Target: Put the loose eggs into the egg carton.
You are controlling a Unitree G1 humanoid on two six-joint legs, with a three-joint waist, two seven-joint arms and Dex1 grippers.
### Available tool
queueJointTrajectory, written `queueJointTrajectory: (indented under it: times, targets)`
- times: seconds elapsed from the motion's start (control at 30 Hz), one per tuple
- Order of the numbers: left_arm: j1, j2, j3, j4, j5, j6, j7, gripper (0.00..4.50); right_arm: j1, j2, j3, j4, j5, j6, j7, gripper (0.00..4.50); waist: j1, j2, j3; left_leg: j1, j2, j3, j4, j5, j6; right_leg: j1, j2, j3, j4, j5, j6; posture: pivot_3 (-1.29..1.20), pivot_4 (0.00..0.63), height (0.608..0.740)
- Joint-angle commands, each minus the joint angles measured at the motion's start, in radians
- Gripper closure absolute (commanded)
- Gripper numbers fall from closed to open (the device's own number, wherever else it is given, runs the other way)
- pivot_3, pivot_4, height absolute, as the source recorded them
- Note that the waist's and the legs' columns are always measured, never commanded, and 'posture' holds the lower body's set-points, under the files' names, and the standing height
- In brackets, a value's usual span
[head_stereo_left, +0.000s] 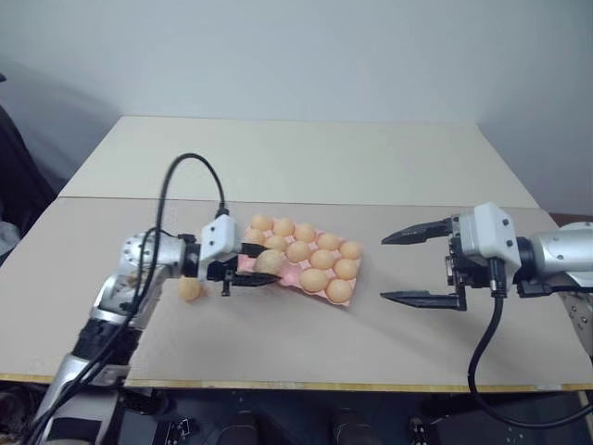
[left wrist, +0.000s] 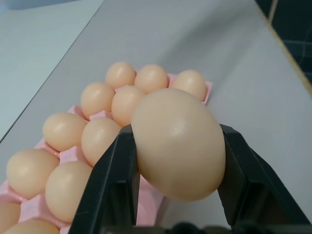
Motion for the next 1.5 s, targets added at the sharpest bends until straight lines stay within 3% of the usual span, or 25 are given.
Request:
queueJointTrajectory:
  times: [0.03,0.1,0.37,0.4,0.57,0.73,1.03,1.23,1.5]
  targets:
    - [-0.058,-0.035,-0.032,0.078,0.072,-0.07,0.04,2.66,0.001,-0.012,-0.047,-0.033,0.023,-0.009,-0.006,0.0,-0.001,0.0,0.0,0.0,0.0,0.0,0.0,0.0,0.0,0.0,0.0,0.0,0.0,0.0,0.0,0.0,0.15,0.74]
    - [-0.08,-0.054,-0.04,0.111,0.083,-0.068,0.046,2.66,0.004,-0.013,-0.051,-0.035,0.022,-0.01,-0.008,0.0,-0.002,0.0,0.0,0.0,0.0,0.0,0.0,0.0,0.0,0.0,0.0,0.0,0.0,0.0,0.0,0.0,0.15,0.74]
    - [-0.108,-0.05,-0.017,0.112,0.072,-0.072,0.013,0.12,0.024,-0.007,-0.071,-0.049,0.026,-0.006,-0.02,0.0,-0.001,0.0,0.0,0.0,0.0,0.0,0.0,0.0,0.0,0.0,0.0,0.0,0.0,0.0,0.0,0.0,0.15,0.74]
    - [-0.105,-0.044,-0.008,0.101,0.068,-0.075,0.014,0.03,0.023,-0.004,-0.069,-0.048,0.027,-0.005,-0.021,0.0,-0.001,0.0,0.0,0.0,0.0,0.0,0.0,0.0,0.0,0.0,0.0,0.0,0.0,0.0,0.0,0.0,0.15,0.74]
    - [-0.081,0.037,0.098,0.033,-0.028,0.004,-0.004,0.03,0.004,0.01,-0.048,-0.03,0.022,-0.01,-0.026,0.0,-0.008,0.0,0.0,0.0,0.0,0.0,0.0,0.0,0.0,0.0,0.0,0.0,0.0,0.0,0.0,0.0,0.15,0.74]
    - [-0.001,0.252,0.271,0.002,-0.145,0.058,-0.121,0.03,-0.014,0.033,-0.034,0.009,0.024,-0.012,-0.026,0.0,-0.029,0.0,0.0,0.0,0.0,0.0,0.0,0.0,0.0,-0.001,0.0,0.0,0.0,0.0,0.0,0.0,0.15,0.74]
    - [0.286,0.492,0.57,-0.024,-0.258,0.1,-0.226,0.03,-0.006,0.054,-0.037,0.065,0.01,-0.033,-0.02,0.0,-0.023,0.0,0.0,0.0,0.001,0.0,0.0,0.0,0.0,-0.001,0.0,-0.001,0.0,0.0,0.0,0.0,0.15,0.74]
    - [0.482,0.486,0.735,-0.129,-0.305,0.16,-0.183,0.03,0.022,0.03,-0.077,0.085,0.029,-0.013,-0.007,0.0,-0.023,0.0,0.0,0.0,0.002,0.0,0.0,0.0,0.0,-0.001,0.0,-0.001,0.0,0.0,0.0,0.0,0.15,0.74]
    - [0.578,0.476,0.764,-0.211,-0.324,0.194,-0.139,0.03,0.004,0.023,-0.074,0.082,0.044,0.006,-0.005,0.0,-0.026,0.0,0.0,0.001,0.002,0.001,-0.001,0.0,0.0,-0.001,0.0,-0.001,0.0,0.0,0.0,0.0,0.15,0.74]
